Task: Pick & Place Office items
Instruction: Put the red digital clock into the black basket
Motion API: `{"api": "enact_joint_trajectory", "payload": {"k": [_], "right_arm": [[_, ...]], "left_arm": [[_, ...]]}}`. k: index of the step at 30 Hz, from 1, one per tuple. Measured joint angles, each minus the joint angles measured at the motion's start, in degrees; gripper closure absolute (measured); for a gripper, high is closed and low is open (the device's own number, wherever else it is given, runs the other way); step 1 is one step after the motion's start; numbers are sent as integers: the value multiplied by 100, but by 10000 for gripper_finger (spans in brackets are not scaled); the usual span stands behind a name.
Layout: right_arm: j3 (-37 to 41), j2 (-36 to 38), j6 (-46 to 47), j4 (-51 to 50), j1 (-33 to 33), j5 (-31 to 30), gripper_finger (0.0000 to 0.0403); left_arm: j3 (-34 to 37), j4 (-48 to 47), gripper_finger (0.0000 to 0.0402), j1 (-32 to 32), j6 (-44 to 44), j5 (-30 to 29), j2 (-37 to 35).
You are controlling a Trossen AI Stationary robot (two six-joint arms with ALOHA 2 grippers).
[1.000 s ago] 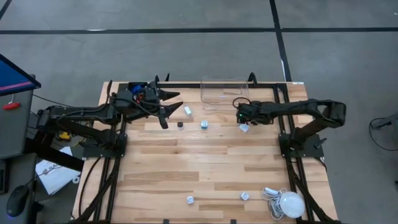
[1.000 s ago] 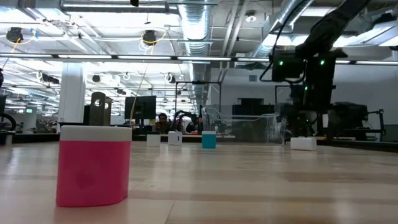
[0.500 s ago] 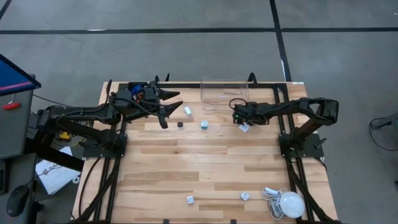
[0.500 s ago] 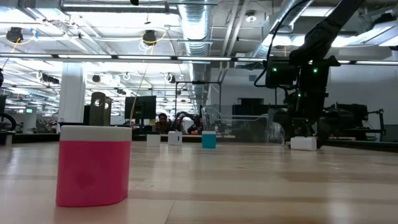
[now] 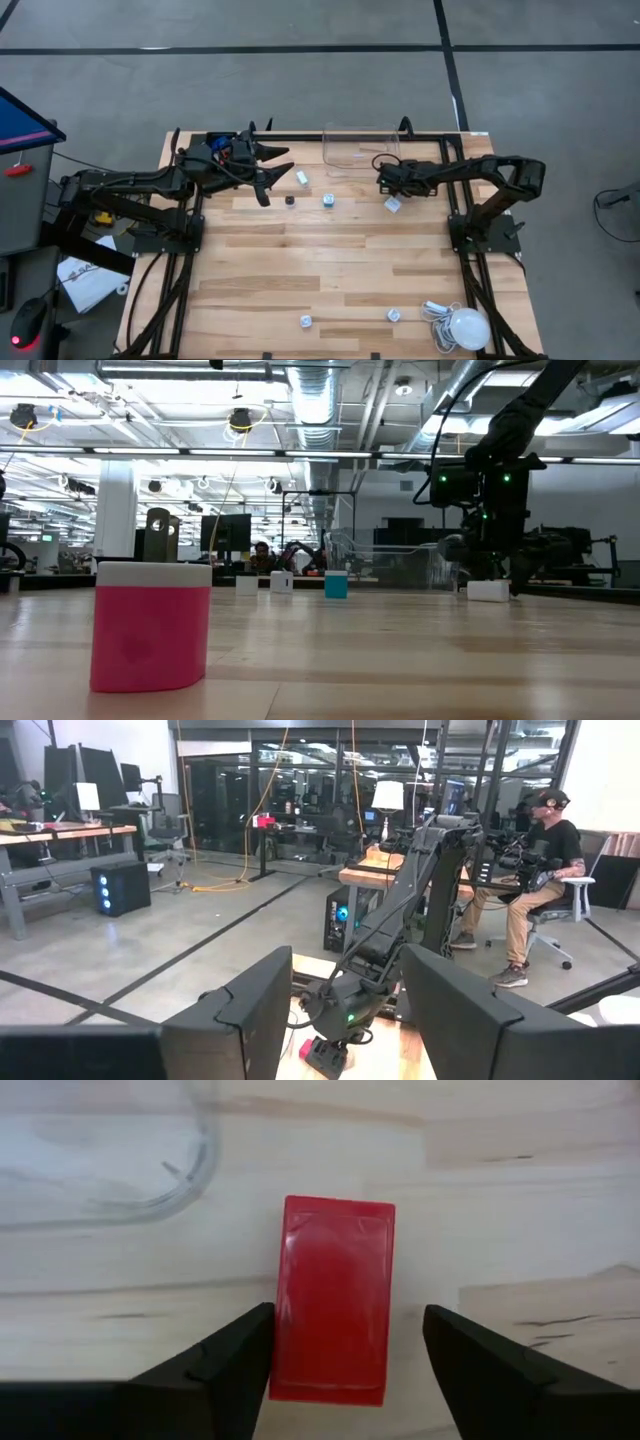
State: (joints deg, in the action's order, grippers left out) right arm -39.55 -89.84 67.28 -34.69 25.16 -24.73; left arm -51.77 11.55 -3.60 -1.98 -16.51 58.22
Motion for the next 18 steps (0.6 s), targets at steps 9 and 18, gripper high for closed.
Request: {"api": "enact_joint_trajectory", "payload": {"k": [9, 18], "right_arm": [[4, -4, -23, -196, -30, -12, 240], [10, 101, 258, -718, -580, 317, 264]], "left_arm": [[1, 0, 215, 0, -37, 0, 0], [1, 2, 215, 7, -42, 0, 0]]}}
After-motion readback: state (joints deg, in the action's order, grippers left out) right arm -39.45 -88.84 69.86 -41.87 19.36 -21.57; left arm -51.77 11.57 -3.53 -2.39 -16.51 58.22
